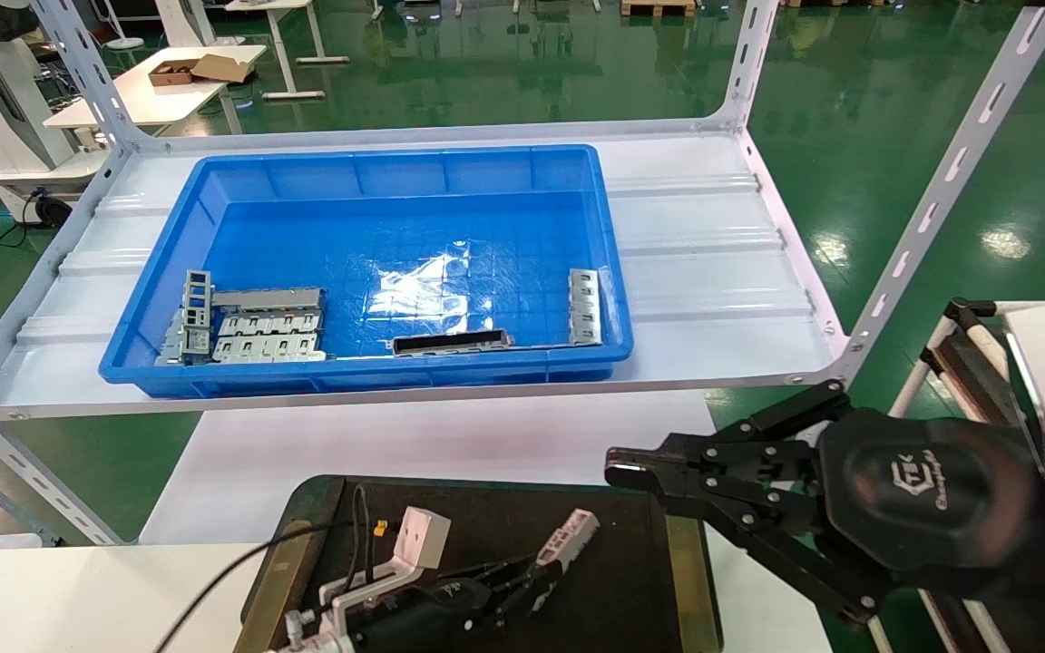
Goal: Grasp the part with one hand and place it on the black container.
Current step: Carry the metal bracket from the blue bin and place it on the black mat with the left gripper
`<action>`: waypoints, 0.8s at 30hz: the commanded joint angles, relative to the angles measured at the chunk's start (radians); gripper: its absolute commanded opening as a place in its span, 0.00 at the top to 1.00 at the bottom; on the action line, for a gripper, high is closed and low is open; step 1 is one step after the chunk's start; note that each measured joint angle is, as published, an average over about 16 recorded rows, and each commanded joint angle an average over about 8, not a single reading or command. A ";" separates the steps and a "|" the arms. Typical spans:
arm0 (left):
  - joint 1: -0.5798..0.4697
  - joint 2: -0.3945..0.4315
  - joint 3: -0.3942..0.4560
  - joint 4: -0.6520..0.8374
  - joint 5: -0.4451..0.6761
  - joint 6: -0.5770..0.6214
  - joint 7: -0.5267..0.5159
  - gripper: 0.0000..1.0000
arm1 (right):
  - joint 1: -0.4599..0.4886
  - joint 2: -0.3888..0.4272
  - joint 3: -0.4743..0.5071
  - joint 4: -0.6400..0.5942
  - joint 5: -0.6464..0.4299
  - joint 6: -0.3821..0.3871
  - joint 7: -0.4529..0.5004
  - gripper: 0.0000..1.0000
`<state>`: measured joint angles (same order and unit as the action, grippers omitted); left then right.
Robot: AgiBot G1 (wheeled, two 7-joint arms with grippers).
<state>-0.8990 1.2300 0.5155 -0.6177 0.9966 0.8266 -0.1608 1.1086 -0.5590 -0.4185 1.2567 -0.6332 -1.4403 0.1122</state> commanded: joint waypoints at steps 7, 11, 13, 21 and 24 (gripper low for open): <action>0.081 0.085 -0.008 -0.074 0.026 -0.375 -0.071 1.00 | 0.000 0.000 0.000 0.000 0.000 0.000 0.000 1.00; 0.094 0.110 0.027 -0.107 0.046 -0.523 -0.130 1.00 | 0.000 0.000 0.000 0.000 0.000 0.000 0.000 1.00; 0.097 0.111 0.054 -0.124 0.052 -0.564 -0.165 1.00 | 0.000 0.000 0.000 0.000 0.000 0.000 0.000 1.00; 0.102 0.100 0.158 -0.178 0.062 -0.647 -0.275 1.00 | 0.000 0.000 0.000 0.000 0.000 0.000 0.000 1.00; 0.102 0.098 0.192 -0.186 0.065 -0.670 -0.306 1.00 | 0.000 0.000 0.000 0.000 0.000 0.000 0.000 1.00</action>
<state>-0.8002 1.3295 0.7065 -0.7989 1.0605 0.1593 -0.4641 1.1087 -0.5590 -0.4185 1.2567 -0.6331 -1.4402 0.1122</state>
